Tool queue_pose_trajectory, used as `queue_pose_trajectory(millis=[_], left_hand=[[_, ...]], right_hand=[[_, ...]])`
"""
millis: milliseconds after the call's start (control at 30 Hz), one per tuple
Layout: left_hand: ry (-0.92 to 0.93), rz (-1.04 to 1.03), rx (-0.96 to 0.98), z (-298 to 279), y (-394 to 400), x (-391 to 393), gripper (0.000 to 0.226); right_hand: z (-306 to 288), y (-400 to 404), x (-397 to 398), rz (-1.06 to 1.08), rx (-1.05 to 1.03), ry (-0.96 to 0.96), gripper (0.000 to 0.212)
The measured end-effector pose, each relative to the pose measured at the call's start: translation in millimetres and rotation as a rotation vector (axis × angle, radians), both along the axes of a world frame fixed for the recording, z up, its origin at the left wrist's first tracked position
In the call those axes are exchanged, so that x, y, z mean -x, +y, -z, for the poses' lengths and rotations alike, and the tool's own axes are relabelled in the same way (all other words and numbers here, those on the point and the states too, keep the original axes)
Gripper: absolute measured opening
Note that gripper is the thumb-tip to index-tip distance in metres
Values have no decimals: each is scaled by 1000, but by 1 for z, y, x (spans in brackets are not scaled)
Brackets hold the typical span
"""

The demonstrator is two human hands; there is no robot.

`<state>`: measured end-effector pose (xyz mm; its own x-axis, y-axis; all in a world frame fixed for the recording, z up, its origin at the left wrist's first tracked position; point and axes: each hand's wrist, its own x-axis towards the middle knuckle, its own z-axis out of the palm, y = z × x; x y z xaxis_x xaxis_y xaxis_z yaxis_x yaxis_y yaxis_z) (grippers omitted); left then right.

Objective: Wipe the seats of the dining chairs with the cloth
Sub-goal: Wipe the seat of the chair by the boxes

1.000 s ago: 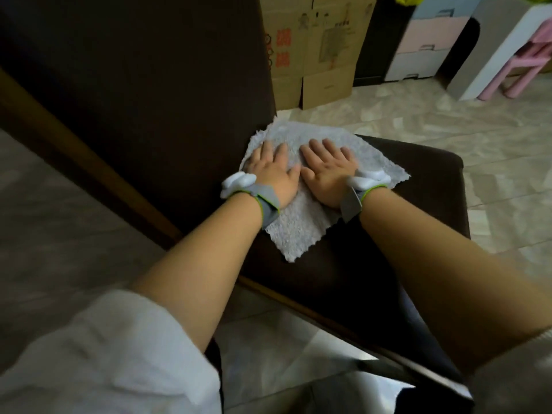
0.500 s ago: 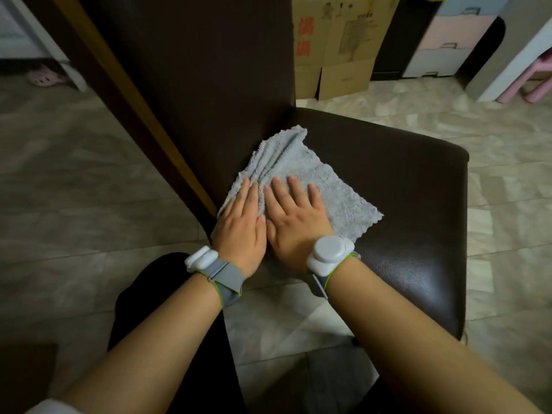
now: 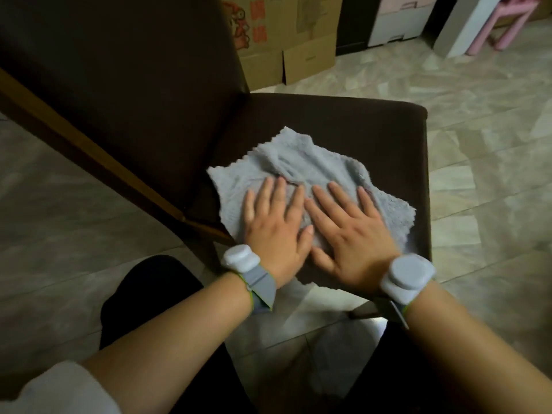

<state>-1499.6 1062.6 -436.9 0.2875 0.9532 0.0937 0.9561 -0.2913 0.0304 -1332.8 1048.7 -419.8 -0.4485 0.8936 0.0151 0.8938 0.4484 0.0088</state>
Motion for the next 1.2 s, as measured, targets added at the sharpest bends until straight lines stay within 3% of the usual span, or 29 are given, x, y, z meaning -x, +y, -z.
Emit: queue_pose_trajectory(millis=[167, 333, 433, 533, 733, 1067, 1200], left_hand=[[20, 199, 33, -7, -8, -59, 76], [95, 437, 29, -7, 13, 5, 93], [97, 392, 87, -11, 26, 59, 96], [57, 222, 206, -17, 37, 108, 101], [-66, -7, 303, -20, 48, 131, 107], [309, 71, 287, -33, 42, 82, 125], [353, 163, 310, -36, 39, 41, 131]], right_hand=[[0, -30, -57, 55, 24, 56, 89], [-3, -15, -32, 49, 33, -39, 102], [-7, 5, 11, 36, 68, -86, 105], [-8, 30, 70, -1, 81, -57, 108], [-3, 62, 167, 50, 47, -72, 109], [-2, 48, 90, -74, 41, -45, 111], [-4, 37, 47, -43, 57, -20, 112]])
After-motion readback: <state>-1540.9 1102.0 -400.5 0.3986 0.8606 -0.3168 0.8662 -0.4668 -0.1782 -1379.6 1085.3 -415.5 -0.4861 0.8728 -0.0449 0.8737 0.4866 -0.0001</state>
